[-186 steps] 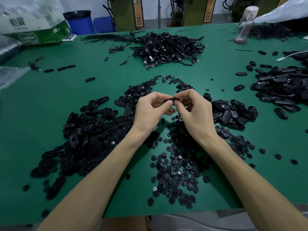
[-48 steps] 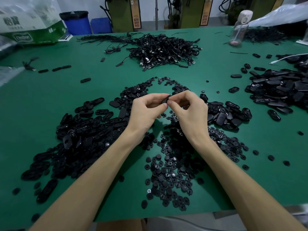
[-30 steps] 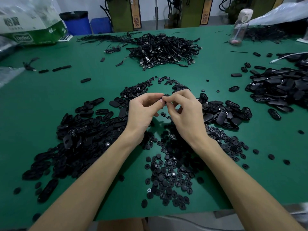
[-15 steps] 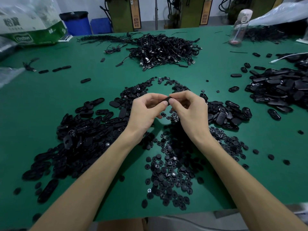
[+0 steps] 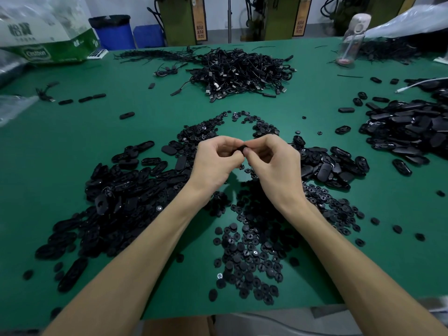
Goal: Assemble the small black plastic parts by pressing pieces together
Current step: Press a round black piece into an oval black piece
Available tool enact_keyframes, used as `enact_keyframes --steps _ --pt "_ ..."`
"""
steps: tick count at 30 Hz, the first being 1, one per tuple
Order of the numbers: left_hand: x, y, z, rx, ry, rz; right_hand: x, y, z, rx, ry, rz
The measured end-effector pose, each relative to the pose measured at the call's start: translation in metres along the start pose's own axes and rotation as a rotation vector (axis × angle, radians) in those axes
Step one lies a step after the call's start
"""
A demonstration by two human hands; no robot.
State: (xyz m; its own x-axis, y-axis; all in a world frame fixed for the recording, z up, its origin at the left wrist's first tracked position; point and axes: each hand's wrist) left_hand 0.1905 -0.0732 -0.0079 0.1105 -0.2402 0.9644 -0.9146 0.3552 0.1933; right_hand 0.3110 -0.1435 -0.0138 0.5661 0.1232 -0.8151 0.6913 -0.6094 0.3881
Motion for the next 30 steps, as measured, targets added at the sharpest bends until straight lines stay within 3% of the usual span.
enact_keyframes --steps 11,30 --pt "-0.0018 0.0083 0.0024 -0.095 0.039 0.247 -0.0003 0.0024 0.0004 0.037 0.014 -0.066" --pt "-0.0040 0.0068 -0.0027 0.013 -0.061 -0.054 0.0012 -0.0018 0.0041 0.002 0.187 0.020"
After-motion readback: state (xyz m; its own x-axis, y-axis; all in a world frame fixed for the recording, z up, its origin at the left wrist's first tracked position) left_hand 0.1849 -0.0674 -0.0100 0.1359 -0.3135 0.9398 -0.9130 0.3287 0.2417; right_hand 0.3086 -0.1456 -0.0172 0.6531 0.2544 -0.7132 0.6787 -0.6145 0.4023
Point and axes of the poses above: each hand's wrist, its own z-axis away from the middle knuckle, its own y-axis out of the back of the hand, x = y × z, and after that the axes turned 1 degree about -x, right-handed
